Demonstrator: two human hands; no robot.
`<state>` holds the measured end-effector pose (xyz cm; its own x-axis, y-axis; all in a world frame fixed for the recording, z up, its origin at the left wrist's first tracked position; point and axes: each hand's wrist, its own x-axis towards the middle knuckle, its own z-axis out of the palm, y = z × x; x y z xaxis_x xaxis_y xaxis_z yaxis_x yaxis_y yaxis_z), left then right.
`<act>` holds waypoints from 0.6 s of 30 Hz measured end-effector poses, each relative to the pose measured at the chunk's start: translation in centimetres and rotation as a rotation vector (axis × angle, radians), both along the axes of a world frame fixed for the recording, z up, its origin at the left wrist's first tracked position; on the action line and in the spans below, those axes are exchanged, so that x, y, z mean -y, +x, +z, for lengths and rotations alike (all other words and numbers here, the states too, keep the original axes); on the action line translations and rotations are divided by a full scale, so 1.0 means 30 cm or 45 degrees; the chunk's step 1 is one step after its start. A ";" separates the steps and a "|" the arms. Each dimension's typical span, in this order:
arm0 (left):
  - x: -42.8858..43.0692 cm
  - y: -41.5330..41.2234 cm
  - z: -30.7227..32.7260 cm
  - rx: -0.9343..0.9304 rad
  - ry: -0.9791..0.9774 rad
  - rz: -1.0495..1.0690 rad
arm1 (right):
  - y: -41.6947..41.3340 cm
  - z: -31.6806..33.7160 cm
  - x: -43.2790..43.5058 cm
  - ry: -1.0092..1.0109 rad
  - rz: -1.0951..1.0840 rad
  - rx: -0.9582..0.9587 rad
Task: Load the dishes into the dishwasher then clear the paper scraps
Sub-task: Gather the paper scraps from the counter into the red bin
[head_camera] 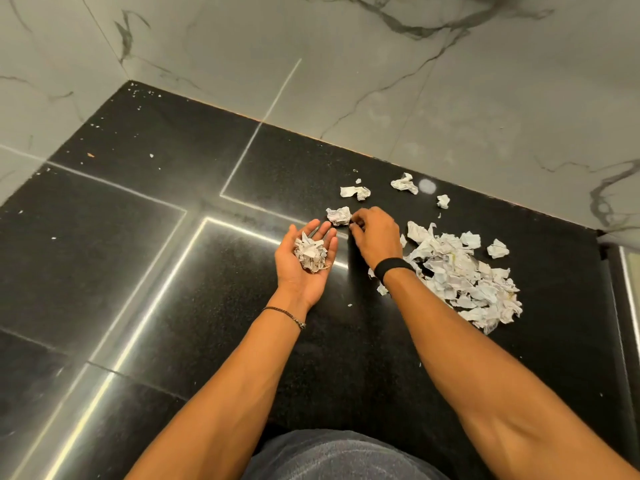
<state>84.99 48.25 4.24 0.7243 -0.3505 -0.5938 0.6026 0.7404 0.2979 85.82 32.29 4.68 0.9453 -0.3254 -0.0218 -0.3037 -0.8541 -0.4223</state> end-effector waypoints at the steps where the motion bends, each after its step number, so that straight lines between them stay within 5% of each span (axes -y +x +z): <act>1: -0.004 -0.002 0.002 -0.001 0.009 0.001 | -0.019 -0.004 -0.004 0.023 -0.026 0.030; 8: 0.031 -0.020 0.018 0.038 0.007 -0.028 | -0.193 0.121 -0.081 0.565 0.014 0.452; 12: 0.075 -0.053 0.041 0.060 -0.046 -0.113 | -0.250 0.212 -0.129 0.691 0.196 0.449; 18: 0.071 -0.105 0.137 0.151 -0.119 -0.094 | -0.327 0.244 -0.116 1.074 -0.186 0.735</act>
